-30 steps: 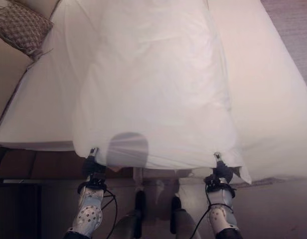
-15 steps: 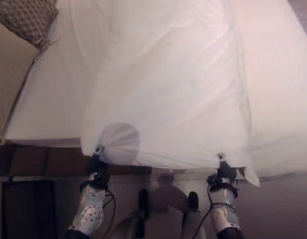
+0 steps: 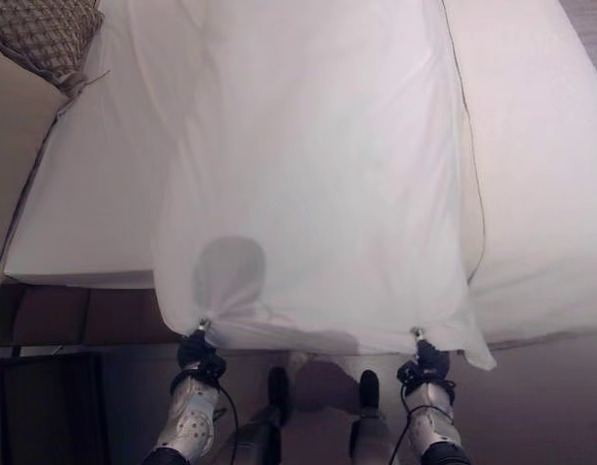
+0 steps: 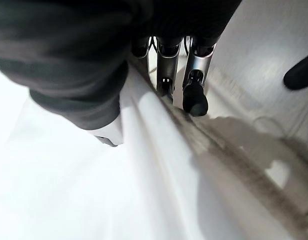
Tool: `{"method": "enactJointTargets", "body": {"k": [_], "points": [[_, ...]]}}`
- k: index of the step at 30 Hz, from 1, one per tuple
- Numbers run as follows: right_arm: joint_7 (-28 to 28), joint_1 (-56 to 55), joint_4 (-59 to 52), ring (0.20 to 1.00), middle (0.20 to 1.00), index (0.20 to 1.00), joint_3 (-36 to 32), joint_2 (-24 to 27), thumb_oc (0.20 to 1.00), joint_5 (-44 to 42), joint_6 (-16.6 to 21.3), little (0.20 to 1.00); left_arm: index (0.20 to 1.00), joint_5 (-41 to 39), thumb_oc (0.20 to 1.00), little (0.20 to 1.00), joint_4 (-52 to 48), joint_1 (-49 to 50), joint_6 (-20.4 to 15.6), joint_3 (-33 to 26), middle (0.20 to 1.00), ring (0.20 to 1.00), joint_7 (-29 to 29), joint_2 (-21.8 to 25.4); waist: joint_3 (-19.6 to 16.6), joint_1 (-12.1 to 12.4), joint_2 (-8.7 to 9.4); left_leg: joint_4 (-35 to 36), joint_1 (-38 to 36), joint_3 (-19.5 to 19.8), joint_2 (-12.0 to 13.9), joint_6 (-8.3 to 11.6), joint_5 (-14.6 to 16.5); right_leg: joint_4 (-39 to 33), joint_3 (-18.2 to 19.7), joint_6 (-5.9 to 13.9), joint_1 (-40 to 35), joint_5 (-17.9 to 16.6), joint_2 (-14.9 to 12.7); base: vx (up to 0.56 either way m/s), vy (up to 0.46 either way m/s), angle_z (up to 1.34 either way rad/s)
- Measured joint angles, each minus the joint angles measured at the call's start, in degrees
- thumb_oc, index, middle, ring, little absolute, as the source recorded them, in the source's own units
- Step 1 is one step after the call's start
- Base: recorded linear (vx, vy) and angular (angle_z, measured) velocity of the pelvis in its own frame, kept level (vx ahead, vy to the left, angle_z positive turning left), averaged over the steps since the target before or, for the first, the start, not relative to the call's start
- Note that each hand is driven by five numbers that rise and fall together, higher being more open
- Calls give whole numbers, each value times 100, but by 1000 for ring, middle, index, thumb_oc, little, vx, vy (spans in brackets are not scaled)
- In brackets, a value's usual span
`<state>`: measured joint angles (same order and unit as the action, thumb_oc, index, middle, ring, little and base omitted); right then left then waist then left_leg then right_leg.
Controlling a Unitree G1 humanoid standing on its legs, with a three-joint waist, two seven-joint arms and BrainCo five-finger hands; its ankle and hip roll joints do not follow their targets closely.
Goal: Make the bed
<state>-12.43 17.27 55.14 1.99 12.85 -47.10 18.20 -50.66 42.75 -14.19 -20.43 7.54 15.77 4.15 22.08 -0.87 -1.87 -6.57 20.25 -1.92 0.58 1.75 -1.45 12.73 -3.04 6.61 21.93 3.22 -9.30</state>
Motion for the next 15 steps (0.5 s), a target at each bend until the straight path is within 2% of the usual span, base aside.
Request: {"method": "enactJointTargets", "body": {"k": [5, 6, 10, 12, 13, 15], "points": [[104, 167, 762, 200, 200, 200, 88, 52, 200, 346, -200, 200, 200, 282, 200, 200, 1095, -468, 154, -176, 200, 200, -73, -7, -31, -10, 33, 55, -145, 41, 2, 0, 0, -86, -70, -26, -187, 21, -1, 5, 8, 4], [168, 176, 967, 200, 200, 200, 102, 39, 200, 578, -232, 200, 200, 546, 200, 200, 1643, -626, 154, -320, 200, 200, -144, -1, -175, 0, 48, 120, -161, 40, 11, 0, 0, -114, -72, -31, -178, 27, 8, 0, 0, 0], [218, 173, 1073, 200, 200, 200, 100, 43, 200, 804, -257, 200, 200, 812, 200, 200, 1877, -688, 223, -484, 200, 200, -186, -2, -236, -17, 65, 135, -166, 38, 12, 0, 0, -117, -74, -32, -177, 32, 9, 3, 4, -1], [276, 171, 1162, 827, 827, 827, 126, 69, 827, 984, -294, 827, 200, 938, 200, 200, 1899, -689, 222, -552, 200, 200, -212, 7, -236, -17, 65, 134, -167, 38, 11, 0, 0, -112, -74, -32, -178, 32, 9, 0, 0, 0], [295, 172, 1233, 1000, 1000, 1000, 133, 85, 1000, 1037, -324, 1000, 200, 940, 200, 200, 1900, -689, 222, -553, 200, 200, -219, 18, -236, -15, 65, 133, -167, 39, 10, 0, 0, -110, -74, -32, -178, 32, 9, 0, 0, 0], [326, 96, 1481, 1000, 1000, 1000, 404, 193, 1000, 1416, -454, 1000, 906, 1007, 906, 906, 2012, -688, 245, -553, 906, 906, -232, 101, -236, -21, 65, 127, -167, 40, 6, 1, 0, -104, -78, -32, -182, 32, 8, 0, 0, 0]]}}
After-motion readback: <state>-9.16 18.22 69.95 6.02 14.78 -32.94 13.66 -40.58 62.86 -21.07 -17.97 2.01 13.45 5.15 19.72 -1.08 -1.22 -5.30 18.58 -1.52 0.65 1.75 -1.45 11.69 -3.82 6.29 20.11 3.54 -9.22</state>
